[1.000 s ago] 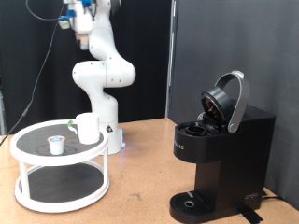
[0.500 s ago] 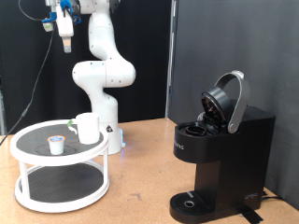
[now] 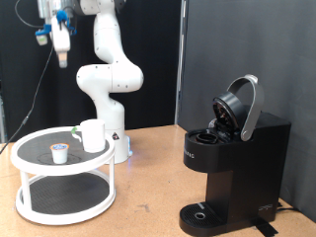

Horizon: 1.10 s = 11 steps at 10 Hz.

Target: Make a cup of coffee with the keurig machine

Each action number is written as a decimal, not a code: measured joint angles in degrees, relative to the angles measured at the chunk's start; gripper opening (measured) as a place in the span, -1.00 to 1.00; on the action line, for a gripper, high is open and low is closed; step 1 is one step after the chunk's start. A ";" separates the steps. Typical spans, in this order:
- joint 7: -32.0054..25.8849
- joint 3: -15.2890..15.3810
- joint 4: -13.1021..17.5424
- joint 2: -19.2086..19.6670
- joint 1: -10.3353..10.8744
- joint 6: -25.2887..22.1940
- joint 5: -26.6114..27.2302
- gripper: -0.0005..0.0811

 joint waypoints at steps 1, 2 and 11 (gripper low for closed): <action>1.27 -0.31 -1.80 1.09 -0.31 4.11 -0.16 0.81; 2.36 -0.56 -3.63 2.09 -0.51 8.29 -0.18 0.81; 2.99 -2.65 -10.09 9.00 -0.57 23.16 -0.80 0.81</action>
